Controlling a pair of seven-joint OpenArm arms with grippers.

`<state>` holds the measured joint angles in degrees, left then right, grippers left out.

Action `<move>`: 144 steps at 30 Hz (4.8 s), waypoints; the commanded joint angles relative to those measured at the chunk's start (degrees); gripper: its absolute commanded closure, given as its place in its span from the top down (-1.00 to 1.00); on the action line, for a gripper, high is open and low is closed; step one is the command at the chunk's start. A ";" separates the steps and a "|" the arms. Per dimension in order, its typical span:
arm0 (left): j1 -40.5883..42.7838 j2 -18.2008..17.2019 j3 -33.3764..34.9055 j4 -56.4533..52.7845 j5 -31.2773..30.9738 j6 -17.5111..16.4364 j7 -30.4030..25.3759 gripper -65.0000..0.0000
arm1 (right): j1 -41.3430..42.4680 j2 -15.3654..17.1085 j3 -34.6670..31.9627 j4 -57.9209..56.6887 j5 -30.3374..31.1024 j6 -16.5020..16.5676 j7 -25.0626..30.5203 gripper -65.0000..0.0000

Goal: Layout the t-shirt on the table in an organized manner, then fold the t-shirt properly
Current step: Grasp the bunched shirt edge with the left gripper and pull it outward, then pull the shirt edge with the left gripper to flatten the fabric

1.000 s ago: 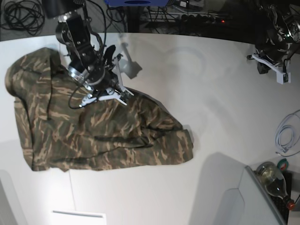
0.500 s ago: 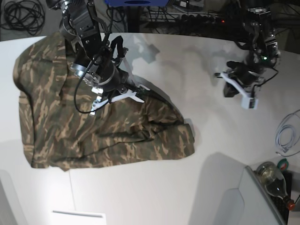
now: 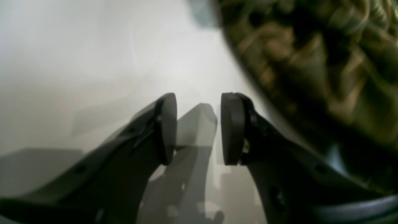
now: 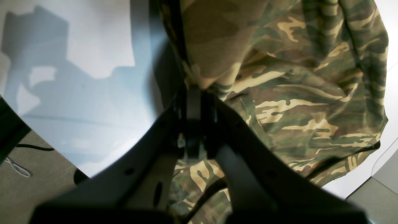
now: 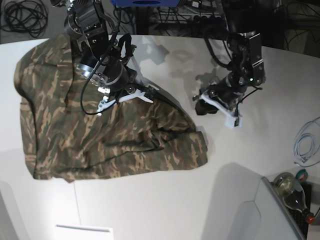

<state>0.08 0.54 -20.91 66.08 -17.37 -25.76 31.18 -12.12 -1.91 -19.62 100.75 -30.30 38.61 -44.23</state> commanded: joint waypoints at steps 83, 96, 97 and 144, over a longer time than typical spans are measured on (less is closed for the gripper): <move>7.44 -6.91 4.33 28.55 0.88 9.10 0.43 -0.25 | 4.08 -3.14 6.74 -8.31 9.25 -0.59 0.23 -1.00; 5.68 -8.49 4.07 17.39 0.27 9.10 0.34 0.69 | 4.08 -3.14 6.65 -8.40 9.25 -0.59 0.23 -1.00; 5.42 -8.40 4.07 17.30 0.27 9.10 0.34 0.69 | 4.08 -3.14 6.65 -8.40 9.25 -0.59 0.23 -1.00; -23.42 3.11 14.18 -10.22 0.35 21.06 8.87 -0.15 | 3.72 -0.24 7.18 -8.40 9.25 -0.41 0.23 -1.00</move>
<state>-21.93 3.79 -6.74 54.46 -16.56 -4.34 40.97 -9.10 -2.04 -12.38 91.37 -21.19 38.44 -44.62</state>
